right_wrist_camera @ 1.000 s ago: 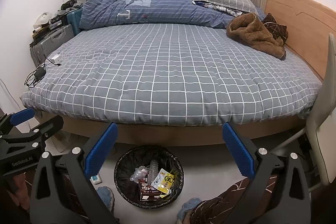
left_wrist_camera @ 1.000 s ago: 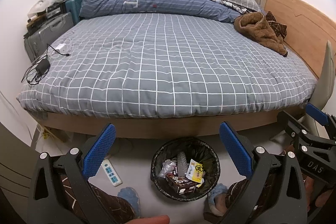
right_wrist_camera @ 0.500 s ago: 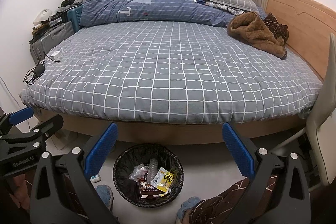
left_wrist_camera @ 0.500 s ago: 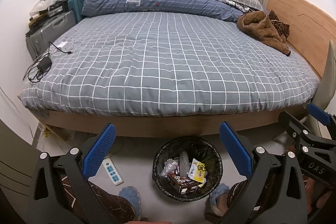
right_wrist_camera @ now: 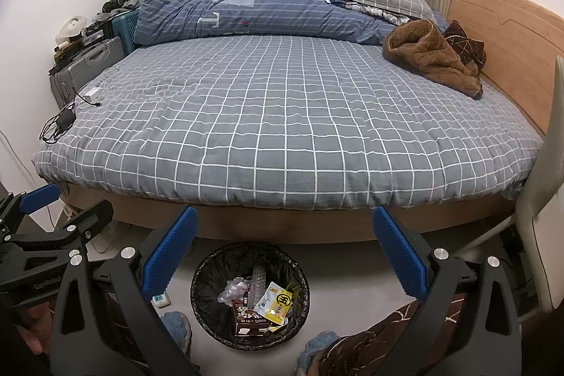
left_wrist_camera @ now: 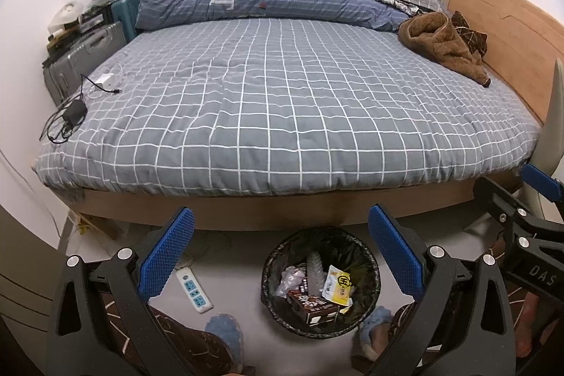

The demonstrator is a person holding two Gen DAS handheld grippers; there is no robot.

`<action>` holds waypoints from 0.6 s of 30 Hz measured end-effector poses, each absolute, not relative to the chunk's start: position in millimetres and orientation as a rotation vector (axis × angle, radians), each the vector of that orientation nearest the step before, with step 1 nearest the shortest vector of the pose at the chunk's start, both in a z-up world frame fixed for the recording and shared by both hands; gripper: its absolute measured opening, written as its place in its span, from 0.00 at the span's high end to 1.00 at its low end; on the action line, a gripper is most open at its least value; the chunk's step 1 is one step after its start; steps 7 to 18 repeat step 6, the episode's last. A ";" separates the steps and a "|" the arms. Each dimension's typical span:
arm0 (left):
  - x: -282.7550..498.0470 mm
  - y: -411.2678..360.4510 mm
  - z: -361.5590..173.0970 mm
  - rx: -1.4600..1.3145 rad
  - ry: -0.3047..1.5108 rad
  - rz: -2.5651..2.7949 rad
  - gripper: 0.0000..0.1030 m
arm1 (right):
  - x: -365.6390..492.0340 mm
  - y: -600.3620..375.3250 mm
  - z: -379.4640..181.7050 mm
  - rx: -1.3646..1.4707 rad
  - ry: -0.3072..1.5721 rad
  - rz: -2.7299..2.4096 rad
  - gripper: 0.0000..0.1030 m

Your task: Collect trash

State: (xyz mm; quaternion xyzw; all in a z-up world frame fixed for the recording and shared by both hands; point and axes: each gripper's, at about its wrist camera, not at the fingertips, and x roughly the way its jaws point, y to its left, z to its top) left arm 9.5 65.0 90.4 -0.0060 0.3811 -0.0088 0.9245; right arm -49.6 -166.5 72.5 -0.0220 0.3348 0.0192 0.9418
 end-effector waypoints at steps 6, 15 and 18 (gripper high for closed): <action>10.8 69.2 90.7 -0.033 0.784 -0.038 0.06 | -47.8 -167.0 74.0 -0.039 0.679 0.044 0.07; 10.8 69.2 90.7 -0.033 0.784 -0.038 0.06 | -47.8 -167.0 74.0 -0.039 0.679 0.044 0.07; 10.8 69.2 90.7 -0.033 0.784 -0.038 0.06 | -47.8 -167.0 74.0 -0.039 0.679 0.044 0.07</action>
